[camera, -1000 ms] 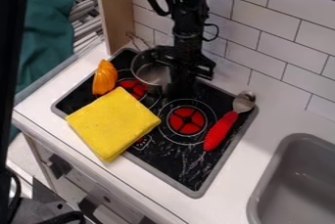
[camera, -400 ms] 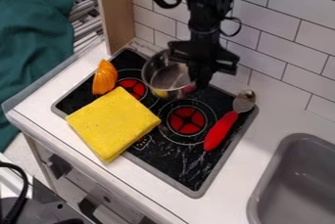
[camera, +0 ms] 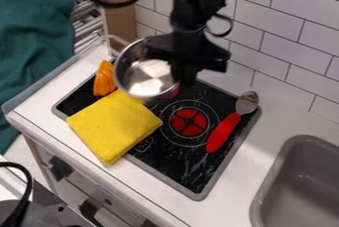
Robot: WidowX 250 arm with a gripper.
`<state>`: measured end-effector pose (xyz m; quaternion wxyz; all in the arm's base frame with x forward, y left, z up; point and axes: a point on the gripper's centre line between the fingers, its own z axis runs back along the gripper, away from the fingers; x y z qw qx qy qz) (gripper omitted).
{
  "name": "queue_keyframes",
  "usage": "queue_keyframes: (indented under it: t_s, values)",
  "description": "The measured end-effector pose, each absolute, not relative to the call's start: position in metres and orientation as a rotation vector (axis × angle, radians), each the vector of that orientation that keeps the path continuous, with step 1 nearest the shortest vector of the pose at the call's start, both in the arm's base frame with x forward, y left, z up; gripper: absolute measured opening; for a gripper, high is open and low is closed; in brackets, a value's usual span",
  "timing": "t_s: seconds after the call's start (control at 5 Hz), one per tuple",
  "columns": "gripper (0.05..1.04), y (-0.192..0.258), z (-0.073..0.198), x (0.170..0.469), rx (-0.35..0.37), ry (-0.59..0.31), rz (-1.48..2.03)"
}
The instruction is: Put the silver pan on the yellow cloth on the lower middle of the stove
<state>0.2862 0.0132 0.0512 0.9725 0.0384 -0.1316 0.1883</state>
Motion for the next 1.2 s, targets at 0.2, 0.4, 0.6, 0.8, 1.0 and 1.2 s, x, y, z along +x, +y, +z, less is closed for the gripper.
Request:
queue_keyframes:
  t_s: [0.2, 0.4, 0.6, 0.8, 1.0, 1.2]
  values:
    - [0.058, 0.037, 0.043, 0.252, 0.098, -0.212, 0.483]
    - [0.058, 0.052, 0.027, 0.238, 0.092, -0.159, 0.542]
    - [0.058, 0.057, -0.006, 0.233, 0.059, -0.057, 0.546]
    - [0.058, 0.066, -0.02, 0.241, 0.029, -0.037, 0.555]
    - [0.058, 0.072, -0.024, 0.256, 0.03, -0.043, 0.543]
    - [0.075, 0.075, -0.025, 0.269, 0.028, -0.05, 0.529]
